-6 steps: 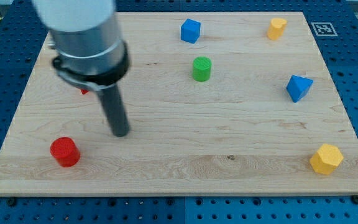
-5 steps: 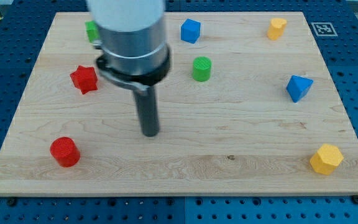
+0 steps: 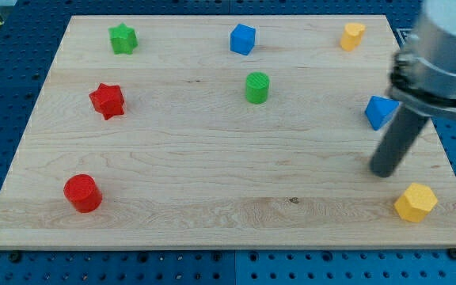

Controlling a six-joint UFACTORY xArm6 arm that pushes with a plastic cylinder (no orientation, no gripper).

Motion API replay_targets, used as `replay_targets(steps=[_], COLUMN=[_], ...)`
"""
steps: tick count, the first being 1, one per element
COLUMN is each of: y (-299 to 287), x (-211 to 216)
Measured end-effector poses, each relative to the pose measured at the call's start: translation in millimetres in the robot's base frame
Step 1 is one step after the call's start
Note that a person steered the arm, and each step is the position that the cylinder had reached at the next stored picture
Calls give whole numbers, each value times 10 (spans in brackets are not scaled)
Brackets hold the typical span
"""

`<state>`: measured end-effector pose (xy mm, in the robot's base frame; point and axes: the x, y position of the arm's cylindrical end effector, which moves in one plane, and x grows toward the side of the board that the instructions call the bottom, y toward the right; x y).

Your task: Slide the hexagon to the bottom center

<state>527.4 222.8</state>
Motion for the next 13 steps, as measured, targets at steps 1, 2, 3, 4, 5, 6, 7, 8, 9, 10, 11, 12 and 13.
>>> replay_targets(steps=[1,2,3,4,5,6,7,8,9,10,11,12,13], y=[672,1213,1223,1076,594,-116,-346,-69,-112,-268,-313,-859,-1492], x=[-1,162,363,658,685,574,574,574,483,378,323,323,323])
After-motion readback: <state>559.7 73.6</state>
